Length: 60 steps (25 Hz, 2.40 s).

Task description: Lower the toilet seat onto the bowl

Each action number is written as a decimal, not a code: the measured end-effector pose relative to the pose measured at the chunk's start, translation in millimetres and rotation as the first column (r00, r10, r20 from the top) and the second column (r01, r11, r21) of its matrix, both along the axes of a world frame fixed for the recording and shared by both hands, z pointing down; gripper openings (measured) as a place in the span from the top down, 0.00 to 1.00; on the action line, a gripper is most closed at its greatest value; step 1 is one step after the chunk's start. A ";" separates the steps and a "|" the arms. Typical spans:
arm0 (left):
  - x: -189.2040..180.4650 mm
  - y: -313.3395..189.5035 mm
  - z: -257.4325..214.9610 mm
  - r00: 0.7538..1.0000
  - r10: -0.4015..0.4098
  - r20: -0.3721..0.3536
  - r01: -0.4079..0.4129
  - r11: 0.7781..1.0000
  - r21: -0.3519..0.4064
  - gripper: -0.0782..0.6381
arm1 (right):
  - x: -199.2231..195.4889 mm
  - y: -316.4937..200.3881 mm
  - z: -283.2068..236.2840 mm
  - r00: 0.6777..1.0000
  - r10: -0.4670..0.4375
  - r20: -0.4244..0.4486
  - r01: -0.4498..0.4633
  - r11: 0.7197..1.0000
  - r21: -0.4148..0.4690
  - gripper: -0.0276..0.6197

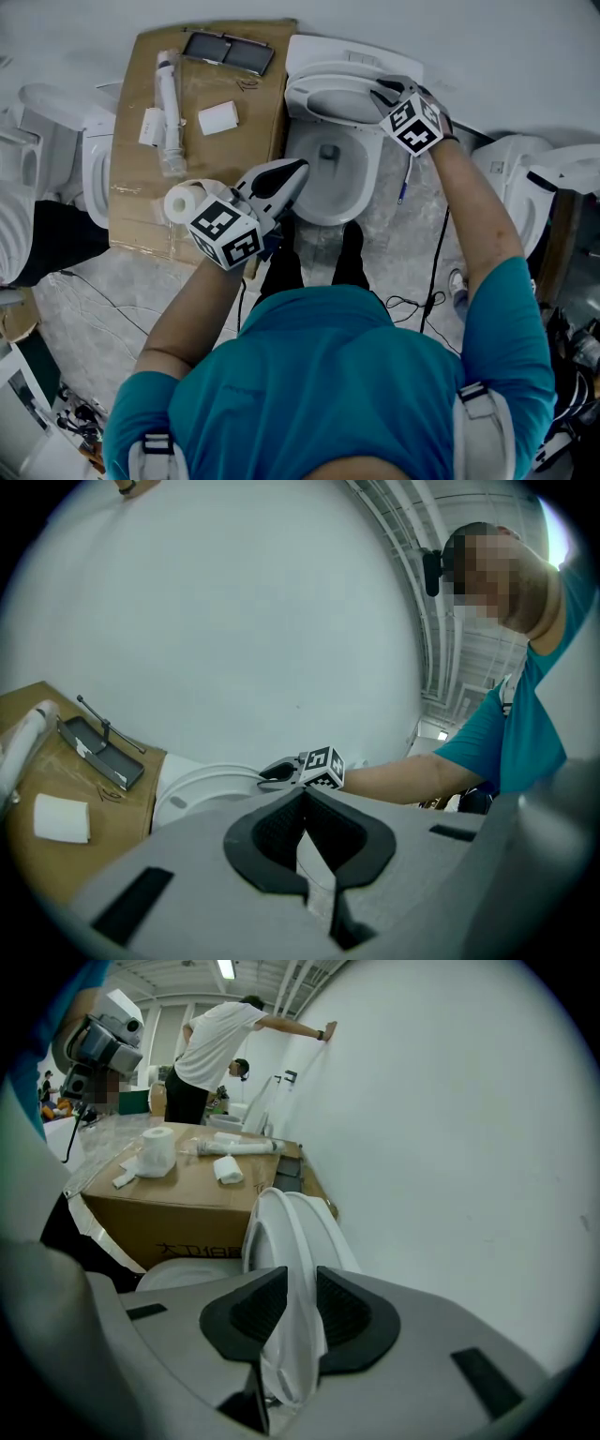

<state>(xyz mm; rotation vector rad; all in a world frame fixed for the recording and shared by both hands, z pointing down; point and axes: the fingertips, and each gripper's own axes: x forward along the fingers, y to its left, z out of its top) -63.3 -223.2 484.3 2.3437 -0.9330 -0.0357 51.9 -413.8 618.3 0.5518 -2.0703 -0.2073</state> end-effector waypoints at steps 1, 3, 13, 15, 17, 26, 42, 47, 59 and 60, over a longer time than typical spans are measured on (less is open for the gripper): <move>0.3 1.0 -0.4 1.000 0.000 -0.001 0.000 1.000 0.000 0.89 | 0.2 1.9 -0.1 1.000 -0.009 -0.006 0.009 1.000 -0.003 0.82; 0.9 3.4 -1.2 1.000 0.001 -0.002 -0.001 1.000 0.001 0.89 | 0.5 5.3 -0.4 1.000 -0.024 -0.019 0.024 1.000 -0.009 0.83; 5.4 19.6 -1.4 1.000 0.007 -0.013 -0.007 1.000 -0.003 0.89 | 0.5 23.3 6.4 0.987 -0.106 -0.118 0.088 0.985 -0.145 0.84; 5.4 22.7 -1.1 1.000 0.007 -0.015 -0.007 1.000 -0.005 0.89 | -0.5 28.0 9.6 0.980 -0.131 -0.153 0.108 0.982 -0.153 0.87; 5.5 24.9 -2.0 1.000 0.006 -0.015 -0.006 1.000 -0.004 0.89 | -0.7 33.5 12.9 0.973 -0.150 -0.173 0.124 0.980 -0.154 0.88; -4.0 28.1 -2.6 1.000 -0.016 -0.016 0.016 1.000 -0.003 0.89 | -2.5 64.7 17.6 0.964 -0.207 -0.166 0.174 0.966 -0.192 0.90; -9.6 46.4 3.1 1.000 -0.021 -0.009 0.021 1.000 -0.013 0.89 | -5.8 135.1 32.6 0.939 -0.312 -0.148 0.256 0.916 -0.308 0.88; -10.4 51.4 6.5 1.000 -0.024 0.001 0.024 1.000 -0.017 0.89 | -5.6 152.4 37.3 0.937 -0.322 -0.134 0.267 0.909 -0.321 0.87; -13.4 56.1 11.4 0.999 -0.034 0.000 0.034 0.999 -0.027 0.89 | -7.1 177.4 47.9 0.932 -0.341 -0.123 0.283 0.896 -0.344 0.85; -13.6 56.3 11.6 0.999 -0.035 0.000 0.035 0.999 -0.028 0.89 | -7.2 180.3 49.1 0.930 -0.345 -0.124 0.285 0.893 -0.347 0.85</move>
